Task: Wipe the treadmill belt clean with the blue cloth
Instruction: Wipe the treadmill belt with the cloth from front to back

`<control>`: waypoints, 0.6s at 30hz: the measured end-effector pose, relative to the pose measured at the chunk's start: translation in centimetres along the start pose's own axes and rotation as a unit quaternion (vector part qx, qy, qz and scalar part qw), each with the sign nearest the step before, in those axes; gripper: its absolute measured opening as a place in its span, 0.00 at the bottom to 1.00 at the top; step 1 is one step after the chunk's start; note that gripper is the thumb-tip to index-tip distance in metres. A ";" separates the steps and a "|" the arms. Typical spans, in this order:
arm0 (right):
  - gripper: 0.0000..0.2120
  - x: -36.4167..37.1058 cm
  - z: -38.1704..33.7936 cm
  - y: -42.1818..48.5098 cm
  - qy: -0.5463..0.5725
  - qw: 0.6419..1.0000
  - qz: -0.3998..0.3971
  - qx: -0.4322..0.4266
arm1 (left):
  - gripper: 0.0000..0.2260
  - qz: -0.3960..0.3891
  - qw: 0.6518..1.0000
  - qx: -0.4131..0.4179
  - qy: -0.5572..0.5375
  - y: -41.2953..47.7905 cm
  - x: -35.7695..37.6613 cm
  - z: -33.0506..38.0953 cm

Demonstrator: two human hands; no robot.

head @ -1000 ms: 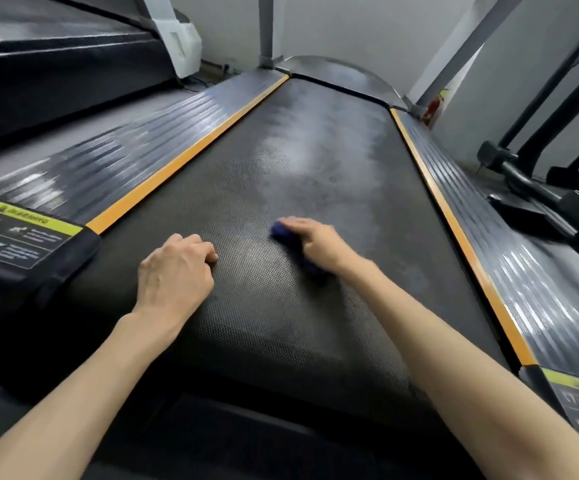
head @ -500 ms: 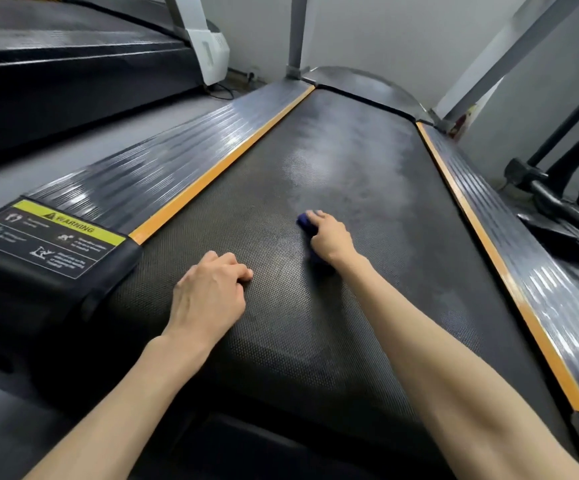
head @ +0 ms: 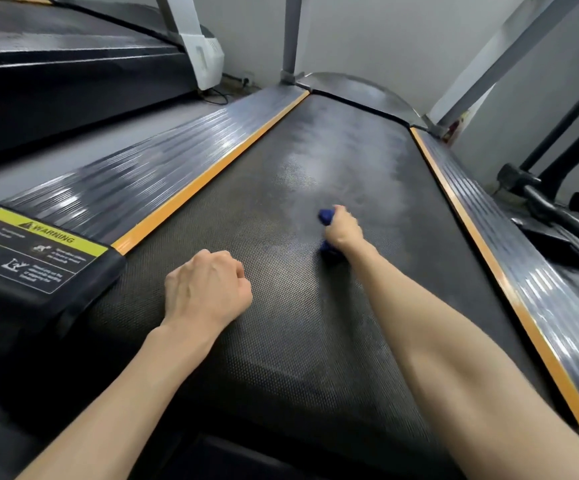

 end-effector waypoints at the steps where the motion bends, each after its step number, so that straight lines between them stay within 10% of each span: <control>1: 0.22 2.6 -4.0 -0.6 0.013 0.997 -0.047 -0.067 | 0.09 0.002 1.000 -0.002 0.008 0.1 0.0 0.1; 6: 0.28 9.3 -11.8 -2.6 0.022 0.957 -0.169 -0.235 | 0.09 -0.005 1.000 -0.021 0.000 0.8 0.5 -0.8; 14: 0.21 -6.6 11.8 1.3 -0.059 0.989 0.095 0.099 | 0.10 -0.070 0.996 0.033 -0.033 0.3 2.1 -1.6; 18: 0.18 -4.1 6.1 0.7 -0.050 0.993 0.083 0.063 | 0.11 -0.081 0.993 0.081 0.010 -0.2 1.7 -0.3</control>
Point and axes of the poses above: each hand's wrist, its own y-axis towards the middle knuckle, its own x-axis out of the palm, z = x × y, the point moved 9 cm from there along y, towards the middle knuckle, and after that the axes turned 14 degrees about y, right-handed, at the moved point
